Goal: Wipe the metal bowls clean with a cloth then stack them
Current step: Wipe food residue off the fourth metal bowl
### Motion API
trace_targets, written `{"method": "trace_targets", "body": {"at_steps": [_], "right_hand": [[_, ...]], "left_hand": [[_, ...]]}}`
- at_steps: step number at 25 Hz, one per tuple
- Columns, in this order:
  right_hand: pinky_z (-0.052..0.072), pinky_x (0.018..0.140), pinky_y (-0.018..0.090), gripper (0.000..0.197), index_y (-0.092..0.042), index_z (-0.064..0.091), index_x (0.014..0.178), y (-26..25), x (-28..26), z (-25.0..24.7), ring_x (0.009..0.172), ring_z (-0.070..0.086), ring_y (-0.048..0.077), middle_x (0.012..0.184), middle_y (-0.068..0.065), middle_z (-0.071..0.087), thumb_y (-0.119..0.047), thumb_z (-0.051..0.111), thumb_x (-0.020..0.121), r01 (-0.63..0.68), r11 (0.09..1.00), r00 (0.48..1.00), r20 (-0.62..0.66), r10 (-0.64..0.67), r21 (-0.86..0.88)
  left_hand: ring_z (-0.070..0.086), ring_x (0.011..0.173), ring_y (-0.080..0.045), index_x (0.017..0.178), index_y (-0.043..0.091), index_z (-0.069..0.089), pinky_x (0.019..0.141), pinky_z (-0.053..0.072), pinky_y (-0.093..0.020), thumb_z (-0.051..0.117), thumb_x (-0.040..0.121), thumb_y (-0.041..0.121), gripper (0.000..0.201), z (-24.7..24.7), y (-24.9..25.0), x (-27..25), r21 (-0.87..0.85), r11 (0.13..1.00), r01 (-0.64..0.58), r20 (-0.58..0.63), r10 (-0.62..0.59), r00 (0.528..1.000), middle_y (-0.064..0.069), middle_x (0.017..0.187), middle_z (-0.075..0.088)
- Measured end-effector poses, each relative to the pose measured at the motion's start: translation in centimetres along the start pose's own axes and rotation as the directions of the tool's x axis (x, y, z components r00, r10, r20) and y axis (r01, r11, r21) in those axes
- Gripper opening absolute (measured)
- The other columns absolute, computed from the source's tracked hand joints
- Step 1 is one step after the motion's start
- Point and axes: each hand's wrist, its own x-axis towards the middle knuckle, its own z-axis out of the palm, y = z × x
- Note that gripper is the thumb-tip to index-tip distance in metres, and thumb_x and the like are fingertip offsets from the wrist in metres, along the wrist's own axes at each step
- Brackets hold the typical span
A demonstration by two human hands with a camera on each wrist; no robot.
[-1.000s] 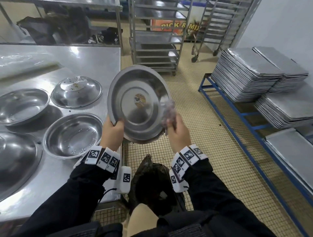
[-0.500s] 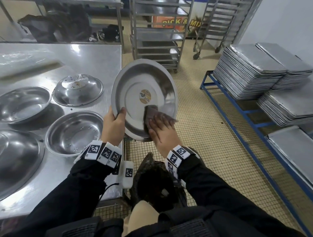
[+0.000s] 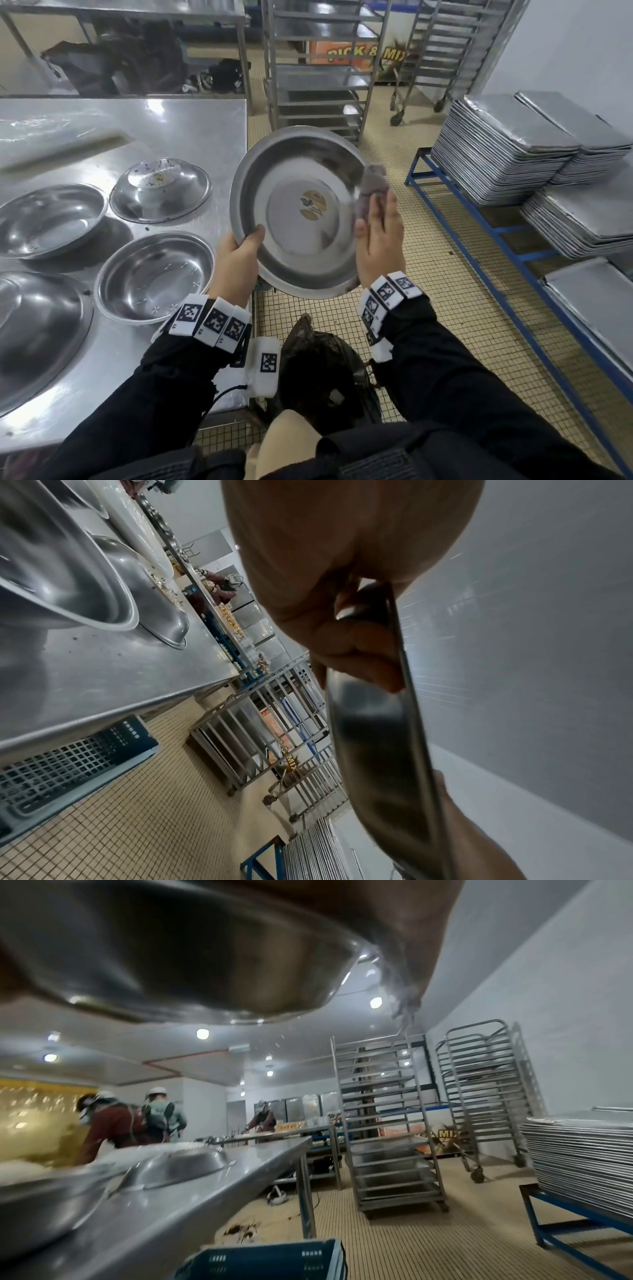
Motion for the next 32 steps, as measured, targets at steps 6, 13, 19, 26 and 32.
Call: {"method": "trace_targets", "body": {"at_steps": [6,13,19,26,32], "right_hand": [[0.038,0.056,0.019,0.035,-0.008,0.054,0.106,0.5,2.5,-3.3,0.075,0.052,0.014,0.086,0.001,0.057,-0.04,0.043,0.097,-0.285,0.916,0.958,0.051,0.282,0.281],[0.035,0.05,0.018,0.019,-0.009,0.049,0.093,-0.5,0.2,-1.8,0.065,0.051,0.011,0.075,-0.004,0.05,-0.028,0.05,0.096,-0.53,0.727,0.836,0.126,0.534,0.436],[0.04,0.056,0.017,0.02,-0.013,0.048,0.097,-2.8,-2.1,0.4,0.068,0.054,0.006,0.08,-0.006,0.055,-0.032,0.045,0.098,-0.499,0.615,0.825,0.118,0.553,0.611],[0.039,0.049,0.007,0.029,-0.021,0.046,0.126,-1.7,-3.8,-0.4,0.067,0.054,-0.004,0.091,-0.007,0.061,-0.033,0.039,0.1,-0.456,0.787,0.89,0.207,0.406,0.415],[0.027,0.113,0.043,0.053,-0.027,0.033,0.144,-5.1,-6.4,2.7,0.132,0.041,0.017,0.142,0.001,0.046,-0.049,0.025,0.097,0.198,0.938,0.819,0.479,-0.318,0.284]], "left_hand": [[0.064,0.051,-0.016,0.096,0.015,0.057,0.043,0.048,-0.027,0.052,0.096,0.018,0.006,-1.0,-0.4,0.0,-0.038,0.985,0.166,0.081,-0.163,0.983,0.002,0.061,0.068],[0.069,0.084,-0.027,0.115,0.029,0.05,0.072,0.059,-0.044,0.062,0.09,0.012,0.033,-1.0,-0.9,-0.2,0.062,0.998,-0.015,0.123,0.007,0.992,-0.006,0.098,0.066],[0.063,0.105,-0.022,0.115,0.02,0.056,0.099,0.048,-0.047,0.061,0.093,0.018,0.023,-0.3,-2.3,-0.9,0.1,0.992,0.079,0.078,-0.087,0.993,-0.003,0.109,0.066],[0.06,0.082,-0.017,0.121,0.016,0.047,0.084,0.055,-0.042,0.045,0.097,0.008,0.025,-2.3,-2.1,0.8,0.138,0.989,0.046,-0.086,-0.034,0.996,-0.002,0.093,0.059],[0.058,0.076,-0.007,0.12,0.008,0.054,0.065,0.045,-0.015,0.049,0.098,0.019,0.025,-1.9,-2.2,0.8,0.206,0.978,-0.034,-0.057,0.047,0.997,0.001,0.084,0.061]]}}
